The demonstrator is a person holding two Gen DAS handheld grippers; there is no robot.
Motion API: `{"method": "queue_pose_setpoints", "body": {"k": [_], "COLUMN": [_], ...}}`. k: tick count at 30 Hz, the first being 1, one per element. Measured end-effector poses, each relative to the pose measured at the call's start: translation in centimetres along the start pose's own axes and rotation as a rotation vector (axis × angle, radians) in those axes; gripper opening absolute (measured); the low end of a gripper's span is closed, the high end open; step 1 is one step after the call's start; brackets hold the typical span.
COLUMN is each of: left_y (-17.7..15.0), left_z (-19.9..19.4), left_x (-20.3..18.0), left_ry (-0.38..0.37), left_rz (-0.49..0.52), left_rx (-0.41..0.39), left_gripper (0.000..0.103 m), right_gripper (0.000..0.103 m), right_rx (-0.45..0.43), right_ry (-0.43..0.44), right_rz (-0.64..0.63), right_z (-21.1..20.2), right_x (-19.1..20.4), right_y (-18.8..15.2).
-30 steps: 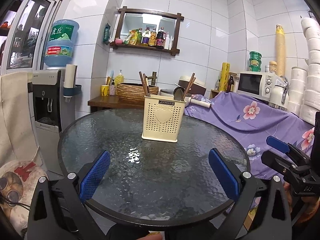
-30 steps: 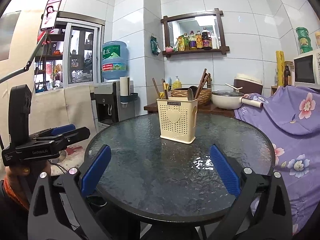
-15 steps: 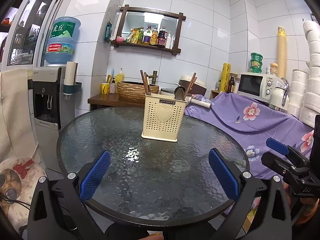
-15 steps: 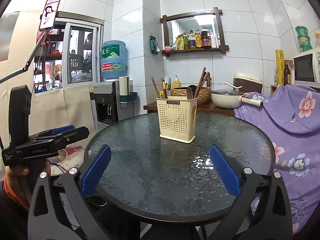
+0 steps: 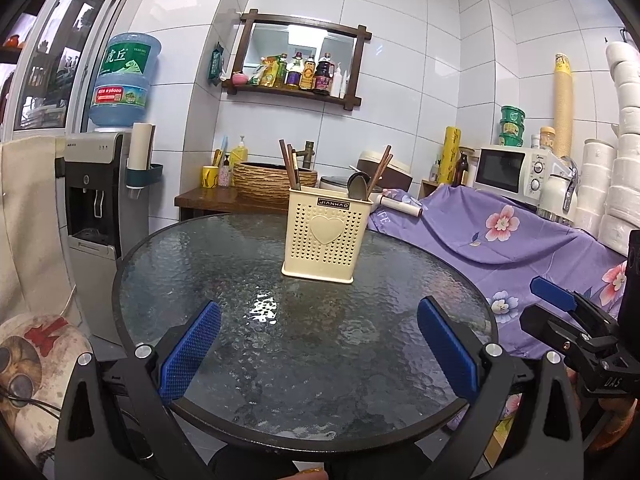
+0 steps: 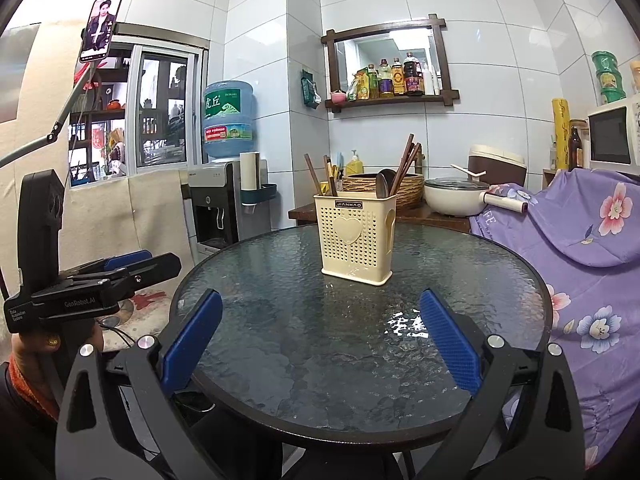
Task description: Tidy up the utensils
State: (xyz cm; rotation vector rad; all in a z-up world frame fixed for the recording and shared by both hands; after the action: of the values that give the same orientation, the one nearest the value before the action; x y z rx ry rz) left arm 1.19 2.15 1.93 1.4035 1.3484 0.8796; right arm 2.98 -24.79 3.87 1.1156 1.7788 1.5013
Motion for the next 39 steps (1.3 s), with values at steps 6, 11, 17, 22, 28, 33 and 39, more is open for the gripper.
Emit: {"method": "queue_pose_setpoints", "body": {"k": [6, 11, 17, 22, 28, 33, 39], "left_y": [-0.03, -0.02, -0.04, -0.11, -0.18, -0.22, -0.11], "left_z": [0.04, 0.10, 0.14, 0.16, 0.14, 0.19, 0.18], "left_x": [0.01, -0.02, -0.01, -0.11, -0.22, -0.26, -0.39], "left_ry": [0.000, -0.001, 0.000, 0.000, 0.007, 0.005, 0.015], "left_rz": [0.003, 0.002, 0.003, 0.011, 0.013, 0.016, 0.029], "left_rx": [0.004, 0.007, 0.007, 0.010, 0.013, 0.017, 0.022], "left_gripper": [0.097, 0.097, 0.097, 0.097, 0.097, 0.097, 0.097], "right_gripper": [0.097, 0.097, 0.097, 0.097, 0.097, 0.097, 0.097], "right_rx": [0.003, 0.004, 0.005, 0.007, 0.007, 0.011, 0.012], "right_ry": [0.000, 0.001, 0.002, 0.001, -0.001, -0.001, -0.004], "right_rz": [0.000, 0.000, 0.000, 0.000, 0.000, 0.004, 0.008], "right_z": [0.01, 0.07, 0.11, 0.18, 0.23, 0.33, 0.28], "right_x": [-0.03, -0.06, -0.04, -0.04, 0.01, -0.14, -0.32], "right_y": [-0.04, -0.09, -0.10, -0.23, -0.40, -0.44, -0.53]}}
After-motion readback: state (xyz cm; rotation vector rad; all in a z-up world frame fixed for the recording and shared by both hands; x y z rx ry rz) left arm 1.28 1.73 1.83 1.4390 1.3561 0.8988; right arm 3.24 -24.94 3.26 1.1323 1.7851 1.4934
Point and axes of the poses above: each gripper's, at about its wrist camera, not at the fingertips, and z roughly the way its jaws point, x to its left, y to its top, the point moved 2 cm from there along z, roughly the way its jaws point, and after that the axes turned 2 degrees about z, right-handed, at the moved point
